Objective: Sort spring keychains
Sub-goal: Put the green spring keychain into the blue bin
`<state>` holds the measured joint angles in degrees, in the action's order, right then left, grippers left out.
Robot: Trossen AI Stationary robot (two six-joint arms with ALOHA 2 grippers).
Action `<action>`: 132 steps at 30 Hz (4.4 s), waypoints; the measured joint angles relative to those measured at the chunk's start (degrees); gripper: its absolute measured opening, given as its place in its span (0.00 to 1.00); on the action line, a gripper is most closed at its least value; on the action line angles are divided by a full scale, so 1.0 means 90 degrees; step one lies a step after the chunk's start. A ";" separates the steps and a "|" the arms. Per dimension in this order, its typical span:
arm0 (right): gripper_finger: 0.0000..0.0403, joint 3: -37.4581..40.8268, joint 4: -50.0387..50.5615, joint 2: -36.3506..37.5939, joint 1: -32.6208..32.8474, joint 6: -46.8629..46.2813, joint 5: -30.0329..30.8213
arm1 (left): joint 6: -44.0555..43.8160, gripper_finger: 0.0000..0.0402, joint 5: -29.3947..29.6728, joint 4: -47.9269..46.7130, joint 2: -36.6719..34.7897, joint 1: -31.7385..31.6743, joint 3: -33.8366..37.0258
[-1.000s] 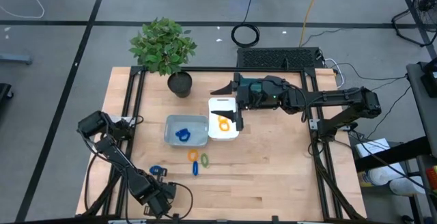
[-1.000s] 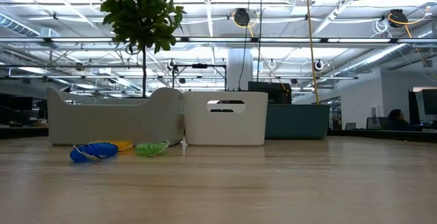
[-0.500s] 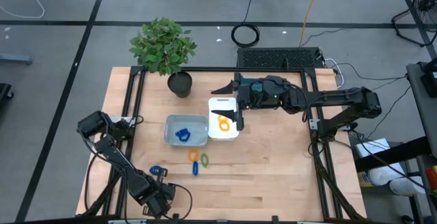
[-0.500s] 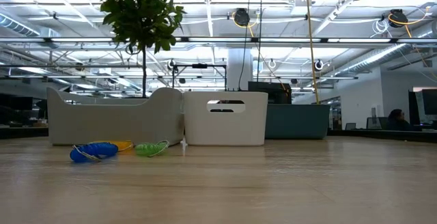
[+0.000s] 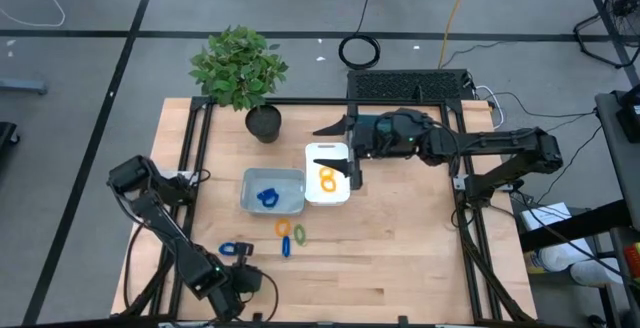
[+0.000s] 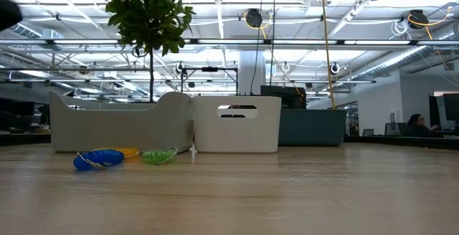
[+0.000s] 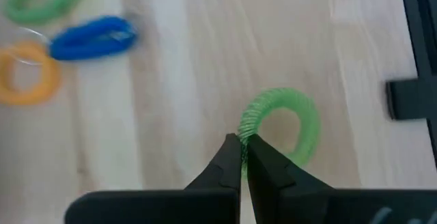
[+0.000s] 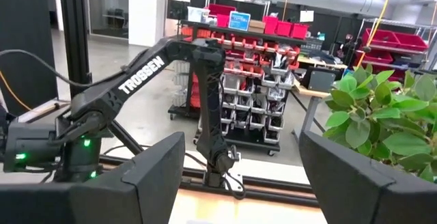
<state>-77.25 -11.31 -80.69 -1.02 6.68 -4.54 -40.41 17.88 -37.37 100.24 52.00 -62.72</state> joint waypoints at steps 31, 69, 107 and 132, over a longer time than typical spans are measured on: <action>0.68 0.0000 0.0007 0.0052 0.0009 -0.0002 -0.0023 | 0.1328 0.01 0.2698 -0.0140 -0.3032 -0.0620 -0.0013; 0.68 0.0339 -0.0144 -0.0024 0.0709 -0.0304 -0.0002 | 0.5788 0.01 0.0020 0.4743 -0.3614 -0.4663 -0.0019; 0.01 0.0814 0.0995 0.0980 0.0854 -0.0265 0.0882 | 0.5105 0.34 0.0015 0.4107 -0.3514 -0.4247 -0.0012; 0.00 0.0811 0.4217 0.1287 -0.1932 0.3201 0.1988 | 0.4644 0.54 -0.0382 0.3449 -0.3528 -0.4106 -0.0017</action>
<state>-69.96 26.64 -69.11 -18.41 35.48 13.36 1.39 14.45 -6.33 68.49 15.05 -62.87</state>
